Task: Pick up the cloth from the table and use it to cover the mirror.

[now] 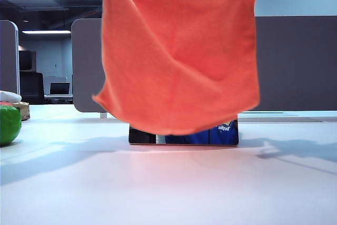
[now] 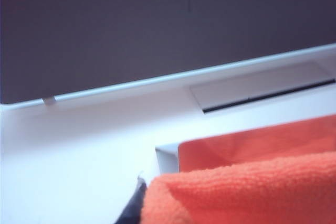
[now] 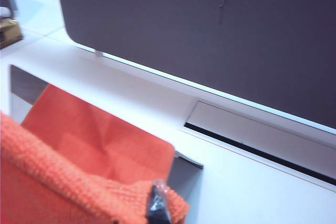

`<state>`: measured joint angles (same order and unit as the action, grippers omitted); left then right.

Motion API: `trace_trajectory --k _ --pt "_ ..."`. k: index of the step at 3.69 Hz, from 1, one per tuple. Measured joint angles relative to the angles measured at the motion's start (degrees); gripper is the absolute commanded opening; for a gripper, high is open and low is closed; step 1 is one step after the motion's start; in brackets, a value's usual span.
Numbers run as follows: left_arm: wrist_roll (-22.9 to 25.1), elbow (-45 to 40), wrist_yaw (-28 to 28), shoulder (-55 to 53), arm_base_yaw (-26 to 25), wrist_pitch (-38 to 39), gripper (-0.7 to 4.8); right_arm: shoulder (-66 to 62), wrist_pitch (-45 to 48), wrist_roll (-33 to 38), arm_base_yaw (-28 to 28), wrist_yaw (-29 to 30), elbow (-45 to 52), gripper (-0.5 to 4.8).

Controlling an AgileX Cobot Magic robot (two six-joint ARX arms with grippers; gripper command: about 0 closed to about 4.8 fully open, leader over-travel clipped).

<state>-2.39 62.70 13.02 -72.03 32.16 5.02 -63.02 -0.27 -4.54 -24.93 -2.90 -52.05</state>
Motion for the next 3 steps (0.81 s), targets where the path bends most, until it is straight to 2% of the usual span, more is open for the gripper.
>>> trace_trajectory --k 1,2,3 --pt "0.17 0.00 -0.87 -9.29 -1.11 -5.53 -0.06 -5.66 4.09 -0.04 0.35 -5.29 0.00 -0.01" --pt "0.20 0.00 -0.61 -10.38 -1.84 -9.31 -0.06 -9.16 4.98 -0.09 0.85 -5.92 0.02 -0.01" --pt "2.78 0.02 -0.85 -11.56 -3.15 -13.40 -0.06 -10.12 11.45 -1.16 1.92 -6.82 0.02 -0.01"
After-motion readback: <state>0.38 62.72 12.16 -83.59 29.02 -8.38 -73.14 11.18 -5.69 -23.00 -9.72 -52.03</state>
